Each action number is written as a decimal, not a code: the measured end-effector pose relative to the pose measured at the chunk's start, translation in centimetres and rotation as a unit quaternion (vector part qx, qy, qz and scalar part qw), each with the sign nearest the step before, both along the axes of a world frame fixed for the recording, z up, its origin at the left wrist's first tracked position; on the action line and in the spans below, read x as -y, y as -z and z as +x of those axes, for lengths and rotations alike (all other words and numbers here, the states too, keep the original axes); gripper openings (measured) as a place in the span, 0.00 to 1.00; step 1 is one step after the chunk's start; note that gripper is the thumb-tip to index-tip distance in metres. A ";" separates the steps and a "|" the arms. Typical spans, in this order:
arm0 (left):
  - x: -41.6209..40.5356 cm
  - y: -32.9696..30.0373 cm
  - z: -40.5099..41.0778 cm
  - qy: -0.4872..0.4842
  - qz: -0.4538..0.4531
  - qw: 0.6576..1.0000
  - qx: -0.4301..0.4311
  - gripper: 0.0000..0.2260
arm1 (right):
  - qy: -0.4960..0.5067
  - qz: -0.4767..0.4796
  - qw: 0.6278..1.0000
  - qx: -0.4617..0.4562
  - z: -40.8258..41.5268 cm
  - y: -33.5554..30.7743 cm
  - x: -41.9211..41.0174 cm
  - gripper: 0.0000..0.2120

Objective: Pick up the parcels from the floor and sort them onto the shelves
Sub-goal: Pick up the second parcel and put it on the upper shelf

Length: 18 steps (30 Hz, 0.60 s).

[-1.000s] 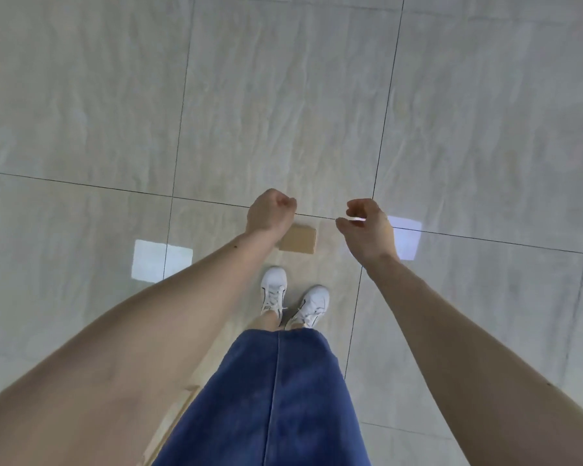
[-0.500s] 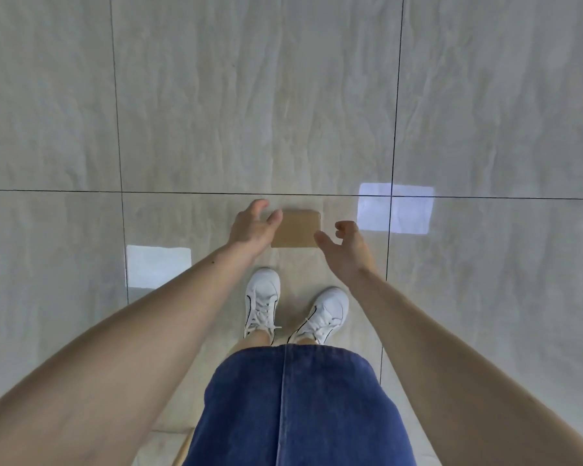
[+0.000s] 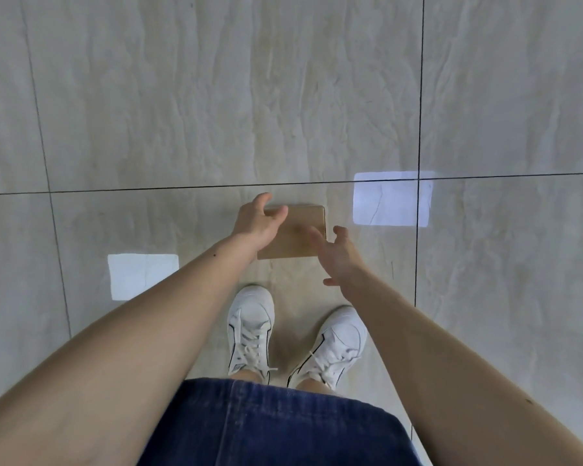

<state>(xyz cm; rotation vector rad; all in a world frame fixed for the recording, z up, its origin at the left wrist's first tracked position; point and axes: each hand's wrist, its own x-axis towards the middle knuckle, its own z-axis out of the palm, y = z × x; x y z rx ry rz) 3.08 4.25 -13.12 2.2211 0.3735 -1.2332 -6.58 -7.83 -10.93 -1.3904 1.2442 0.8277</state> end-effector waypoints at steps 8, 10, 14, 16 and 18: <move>1.2 0.8 -0.1 0.011 0.013 1.000 0.007 0.18 | 0.077 0.014 0.997 0.022 0.5 1.0 -0.5 0.33; 1.7 -0.1 0.0 0.004 0.016 1.000 0.009 0.16 | 0.093 0.006 0.995 0.038 0.6 0.2 -0.4 0.33; 3.2 -3.4 0.0 -0.006 0.034 0.999 0.018 0.12 | 0.106 -0.034 0.992 0.064 0.3 -3.3 0.7 0.31; 4.3 -5.9 -0.1 -0.017 0.052 0.998 0.025 0.13 | 0.113 -0.061 0.988 0.083 0.2 -5.8 1.4 0.31; 5.4 -8.9 -0.2 -0.042 0.062 0.997 0.031 0.14 | 0.122 -0.083 0.984 0.101 0.1 -9.1 2.0 0.31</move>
